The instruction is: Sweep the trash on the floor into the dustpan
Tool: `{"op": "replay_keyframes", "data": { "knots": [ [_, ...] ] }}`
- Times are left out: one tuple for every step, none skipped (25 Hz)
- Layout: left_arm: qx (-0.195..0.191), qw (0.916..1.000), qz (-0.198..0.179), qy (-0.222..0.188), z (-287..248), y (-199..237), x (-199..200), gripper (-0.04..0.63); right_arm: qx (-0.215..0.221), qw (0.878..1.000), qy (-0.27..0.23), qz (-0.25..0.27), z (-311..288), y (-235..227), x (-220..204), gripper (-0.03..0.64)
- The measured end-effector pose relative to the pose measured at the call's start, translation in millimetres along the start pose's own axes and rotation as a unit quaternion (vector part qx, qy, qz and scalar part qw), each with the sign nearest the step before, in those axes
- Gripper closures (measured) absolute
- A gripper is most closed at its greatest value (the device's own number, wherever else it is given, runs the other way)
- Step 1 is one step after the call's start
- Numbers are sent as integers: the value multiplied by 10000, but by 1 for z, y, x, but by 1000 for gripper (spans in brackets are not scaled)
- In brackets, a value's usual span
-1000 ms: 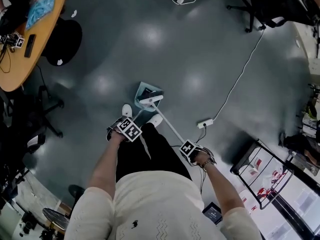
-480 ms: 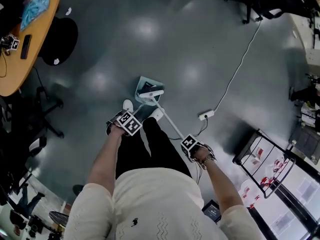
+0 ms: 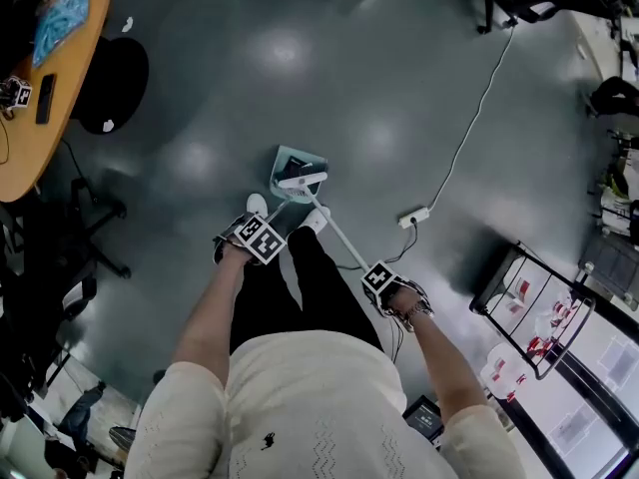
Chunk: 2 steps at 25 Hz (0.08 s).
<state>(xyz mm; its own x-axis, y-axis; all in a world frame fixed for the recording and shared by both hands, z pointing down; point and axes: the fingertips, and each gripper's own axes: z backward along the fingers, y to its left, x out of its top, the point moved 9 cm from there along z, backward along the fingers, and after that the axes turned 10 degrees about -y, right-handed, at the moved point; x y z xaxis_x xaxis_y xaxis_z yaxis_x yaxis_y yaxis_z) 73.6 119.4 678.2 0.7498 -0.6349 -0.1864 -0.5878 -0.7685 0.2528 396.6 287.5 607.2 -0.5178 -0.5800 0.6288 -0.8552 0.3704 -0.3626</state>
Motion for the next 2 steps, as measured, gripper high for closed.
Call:
{"op": "replay_keyframes", "data": {
  "knots": [
    [1,10000,8,-11,0,0,0,503,-7,10000,-1,-6,-1,1,0,525],
    [2,10000,16,-21,-1,0,0,503,-18,10000,-3,-11,-1,1,1,525]
  ]
}}
